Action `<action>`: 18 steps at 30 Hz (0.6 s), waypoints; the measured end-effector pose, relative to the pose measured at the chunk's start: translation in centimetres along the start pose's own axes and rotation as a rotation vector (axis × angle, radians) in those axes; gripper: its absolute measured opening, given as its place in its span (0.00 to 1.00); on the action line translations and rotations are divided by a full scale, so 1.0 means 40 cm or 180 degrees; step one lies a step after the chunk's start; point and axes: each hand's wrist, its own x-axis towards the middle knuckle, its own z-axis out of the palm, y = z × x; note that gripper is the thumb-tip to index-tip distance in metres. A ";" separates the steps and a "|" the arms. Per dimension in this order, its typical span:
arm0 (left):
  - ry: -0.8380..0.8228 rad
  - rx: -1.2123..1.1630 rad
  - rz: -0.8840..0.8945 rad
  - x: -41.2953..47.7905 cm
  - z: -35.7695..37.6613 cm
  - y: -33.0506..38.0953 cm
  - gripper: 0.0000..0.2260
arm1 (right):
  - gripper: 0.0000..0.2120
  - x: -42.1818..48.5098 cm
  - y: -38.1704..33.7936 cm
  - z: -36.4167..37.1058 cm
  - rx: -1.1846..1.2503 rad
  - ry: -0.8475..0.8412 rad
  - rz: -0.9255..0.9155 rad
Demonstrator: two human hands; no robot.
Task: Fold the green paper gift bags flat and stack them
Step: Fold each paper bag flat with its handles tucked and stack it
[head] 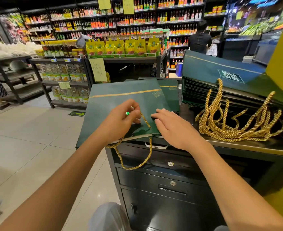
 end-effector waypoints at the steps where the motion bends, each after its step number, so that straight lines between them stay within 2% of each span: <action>1: -0.0013 -0.0046 -0.0013 -0.001 -0.001 0.000 0.05 | 0.21 -0.002 -0.002 -0.001 0.0008 0.0002 0.0001; 6: -0.0017 -0.0054 0.0001 -0.014 -0.045 -0.004 0.06 | 0.21 -0.007 -0.010 -0.009 0.0029 0.0042 -0.0008; 10: -0.0018 0.0223 -0.0161 -0.059 -0.121 -0.031 0.08 | 0.20 -0.010 -0.015 -0.010 0.0020 0.0045 0.0008; 13: -0.0225 0.0420 -0.0343 -0.103 -0.172 -0.062 0.14 | 0.20 -0.008 -0.016 -0.009 0.0042 0.0040 0.0017; 15: -0.0304 0.0623 -0.0266 -0.127 -0.195 -0.079 0.16 | 0.20 -0.006 -0.018 -0.010 0.0043 0.0032 0.0017; 18: -0.0390 0.0665 -0.0145 -0.149 -0.205 -0.086 0.14 | 0.20 -0.008 -0.019 -0.012 0.0046 0.0049 0.0030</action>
